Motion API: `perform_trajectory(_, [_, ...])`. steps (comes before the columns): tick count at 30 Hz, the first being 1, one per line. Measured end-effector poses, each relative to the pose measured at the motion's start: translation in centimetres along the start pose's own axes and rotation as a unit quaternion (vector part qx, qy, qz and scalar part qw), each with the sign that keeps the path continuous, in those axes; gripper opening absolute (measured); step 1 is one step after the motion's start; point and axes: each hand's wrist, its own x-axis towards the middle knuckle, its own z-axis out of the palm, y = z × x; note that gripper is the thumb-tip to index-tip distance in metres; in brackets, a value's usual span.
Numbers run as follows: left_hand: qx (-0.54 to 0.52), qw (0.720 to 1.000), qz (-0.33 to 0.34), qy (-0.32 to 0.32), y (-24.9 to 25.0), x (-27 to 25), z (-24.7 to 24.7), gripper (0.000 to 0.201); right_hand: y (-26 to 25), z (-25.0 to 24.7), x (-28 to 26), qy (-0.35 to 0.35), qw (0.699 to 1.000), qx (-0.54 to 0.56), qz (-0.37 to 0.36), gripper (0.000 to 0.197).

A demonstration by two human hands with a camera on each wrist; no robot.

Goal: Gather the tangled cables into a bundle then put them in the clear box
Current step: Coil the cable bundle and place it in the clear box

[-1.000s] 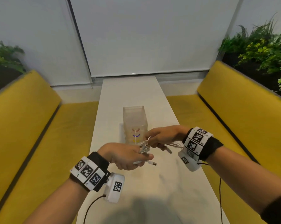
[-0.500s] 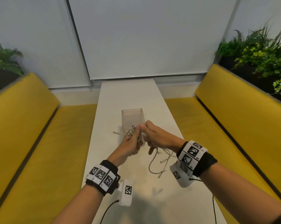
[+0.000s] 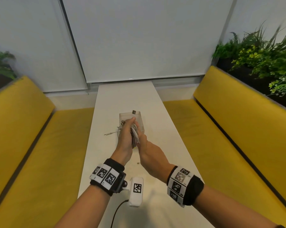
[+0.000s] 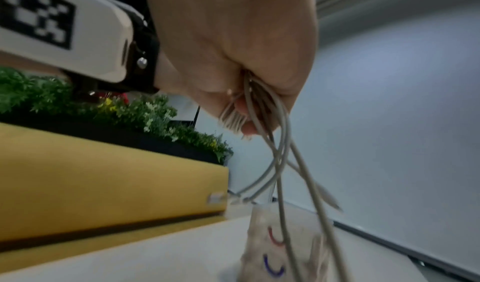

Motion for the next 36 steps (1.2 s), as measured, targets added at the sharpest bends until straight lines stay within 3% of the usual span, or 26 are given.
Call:
perform_trajectory(3, [0.060,0.998,0.009,-0.018,-0.2,0.2,-0.3,0.032,-0.5,-0.1,-0.3,0.000,0.995,0.101,0.006,0.023])
perform_trajectory(7, [0.035,0.994,0.022,-0.100,0.9,0.1,-0.6,0.037,0.5,0.6,-0.5,-0.036,0.963,0.259,0.068,0.013])
perform_trajectory(11, [0.000,0.970,-0.004,-0.242,1.7,-0.6,-0.5,0.034,1.6,0.7,-0.2,-0.158,0.929,0.327,0.063,0.048])
perform_trajectory(14, [-0.071,0.918,-0.097,-0.378,1.8,-1.6,-0.4,0.039,1.8,0.1,0.7,-0.211,0.920,0.324,0.066,0.062])
perform_trajectory(16, [-0.058,0.866,-0.159,-0.471,1.9,-2.1,-0.3,0.037,2.2,-1.0,1.3,-0.270,0.891,0.361,0.062,0.034])
perform_trajectory(18, [0.018,0.820,-0.190,-0.540,1.8,-2.5,-0.5,0.034,2.6,-2.8,2.4,-0.375,0.824,0.420,0.063,0.016])
perform_trajectory(19, [0.064,0.803,-0.199,-0.558,1.7,-2.7,-0.7,0.035,2.4,-4.1,3.0,-0.411,0.817,0.399,0.066,0.010])
perform_trajectory(21, [0.162,0.793,-0.220,-0.545,1.7,-2.9,-1.5,0.040,2.9,-5.8,4.2,-0.432,0.850,0.292,0.069,0.022])
perform_trajectory(23, [0.254,0.794,-0.228,-0.503,1.9,-3.0,-2.2,0.039,3.7,-7.2,5.0,-0.466,0.843,0.256,0.078,0.017])
perform_trajectory(26, [0.349,0.787,-0.206,-0.466,2.2,-3.1,-2.3,0.038,4.0,-8.5,5.7,-0.484,0.824,0.268,0.124,0.023])
perform_trajectory(30, [0.500,0.744,-0.150,-0.417,1.6,-2.9,-1.9,0.036,2.6,-8.6,5.6,-0.455,0.837,0.270,0.139,0.027])
perform_trajectory(33, [0.553,0.735,-0.085,-0.384,0.4,-1.9,-2.5,0.029,1.5,-8.0,4.5,-0.411,0.863,0.258,0.142,0.043])
perform_trajectory(36, [0.593,0.722,-0.020,-0.355,0.2,-1.0,-2.9,0.022,0.3,-7.6,3.4,-0.369,0.868,0.301,0.142,0.055])
